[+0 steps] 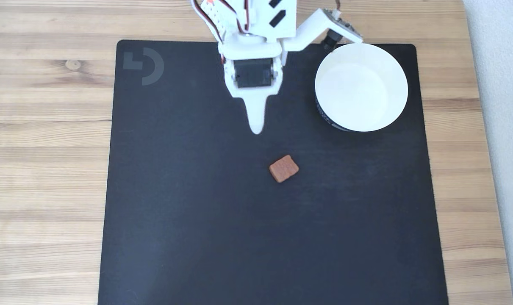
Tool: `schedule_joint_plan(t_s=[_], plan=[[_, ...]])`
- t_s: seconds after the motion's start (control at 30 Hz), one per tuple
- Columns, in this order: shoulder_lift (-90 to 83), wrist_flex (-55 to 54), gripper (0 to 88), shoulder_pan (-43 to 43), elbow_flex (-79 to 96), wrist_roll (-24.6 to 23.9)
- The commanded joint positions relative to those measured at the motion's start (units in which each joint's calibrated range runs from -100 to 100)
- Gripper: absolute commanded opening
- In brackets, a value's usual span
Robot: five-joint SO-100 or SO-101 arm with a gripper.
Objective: Pick up the toy and place it on the plate
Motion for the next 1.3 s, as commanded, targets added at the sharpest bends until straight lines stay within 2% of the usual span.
schedule_joint_plan(t_s=[0.0, 0.33, 0.73, 0.93, 1.27], plan=[[8.16, -0.72, 2.6, -0.7, -8.22, -0.22], [30.5, 0.13, 2.6, -5.89, -26.97, -0.27], [49.26, 0.13, 2.6, -10.15, -41.75, -0.27], [52.34, 0.21, 2.6, -10.07, -43.28, -0.27], [52.34, 9.95, 2.6, -9.4, -46.35, -0.27]])
